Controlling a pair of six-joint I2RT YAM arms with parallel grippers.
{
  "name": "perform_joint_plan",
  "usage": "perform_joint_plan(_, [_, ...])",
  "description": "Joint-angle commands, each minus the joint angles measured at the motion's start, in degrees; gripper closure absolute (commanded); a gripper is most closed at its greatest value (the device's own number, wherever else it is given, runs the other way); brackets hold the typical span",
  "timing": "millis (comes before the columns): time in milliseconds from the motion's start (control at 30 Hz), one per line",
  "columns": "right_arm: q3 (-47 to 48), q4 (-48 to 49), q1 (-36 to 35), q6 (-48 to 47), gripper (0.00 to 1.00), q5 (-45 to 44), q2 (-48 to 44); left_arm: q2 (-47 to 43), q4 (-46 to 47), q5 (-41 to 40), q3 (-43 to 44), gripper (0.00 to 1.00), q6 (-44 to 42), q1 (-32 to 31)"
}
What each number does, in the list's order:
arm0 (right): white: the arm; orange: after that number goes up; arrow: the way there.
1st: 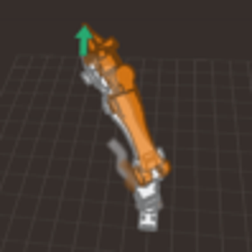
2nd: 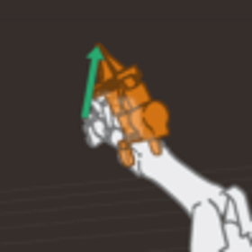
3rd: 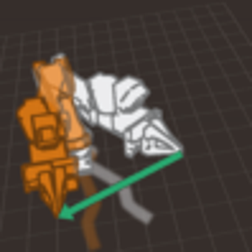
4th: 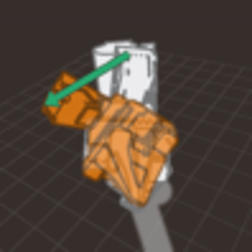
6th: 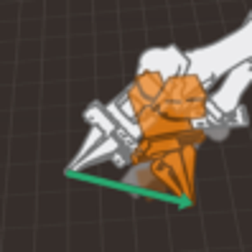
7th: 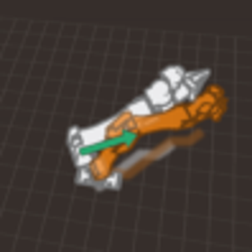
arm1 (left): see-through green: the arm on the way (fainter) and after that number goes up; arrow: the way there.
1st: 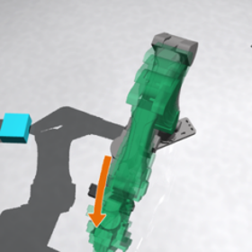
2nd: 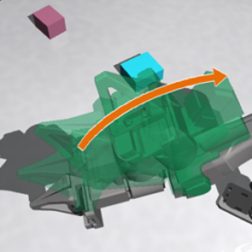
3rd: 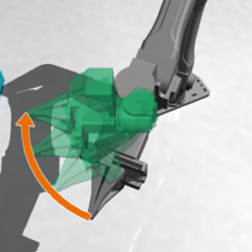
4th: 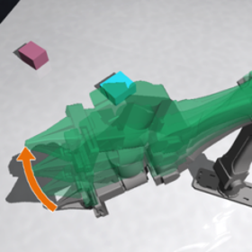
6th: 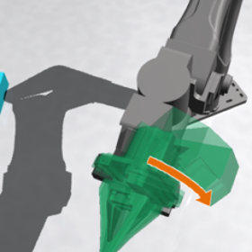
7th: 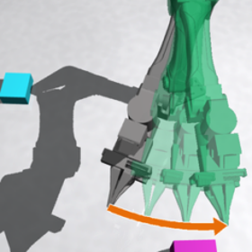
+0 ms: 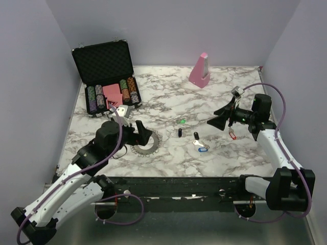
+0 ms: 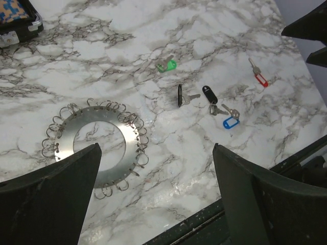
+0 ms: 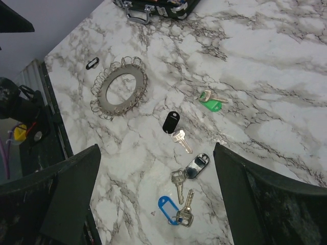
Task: Put the keys on the keyring
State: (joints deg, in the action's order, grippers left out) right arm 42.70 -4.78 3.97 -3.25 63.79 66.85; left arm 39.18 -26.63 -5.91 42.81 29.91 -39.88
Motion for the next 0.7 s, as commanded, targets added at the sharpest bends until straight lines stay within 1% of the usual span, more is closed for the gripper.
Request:
perform_joint_plan(0, [1.1,-1.6,0.2,-1.8,0.0,-1.4,-0.1,-4.4,6.1,-1.7,-2.7,0.01,1.7,-0.2])
perform_joint_plan(167, [0.9,-1.6,0.2,-2.1,0.0,-1.4,-0.3,-5.2,6.6,-1.7,-3.8,0.01,4.4,-0.1])
perform_joint_plan(400, [0.7,-1.6,0.1,-2.4,0.0,-3.1,-0.9,-3.1,8.1,2.3,-3.9,0.01,6.0,0.0])
perform_joint_plan(600, [0.5,-1.6,0.1,-2.6,0.0,-3.1,-1.5,3.7,6.3,5.8,-2.0,0.01,8.6,-0.1])
perform_joint_plan(667, [0.6,-1.7,0.1,-2.7,0.0,-3.1,-1.4,6.7,5.3,8.5,-1.2,0.01,9.5,-0.2])
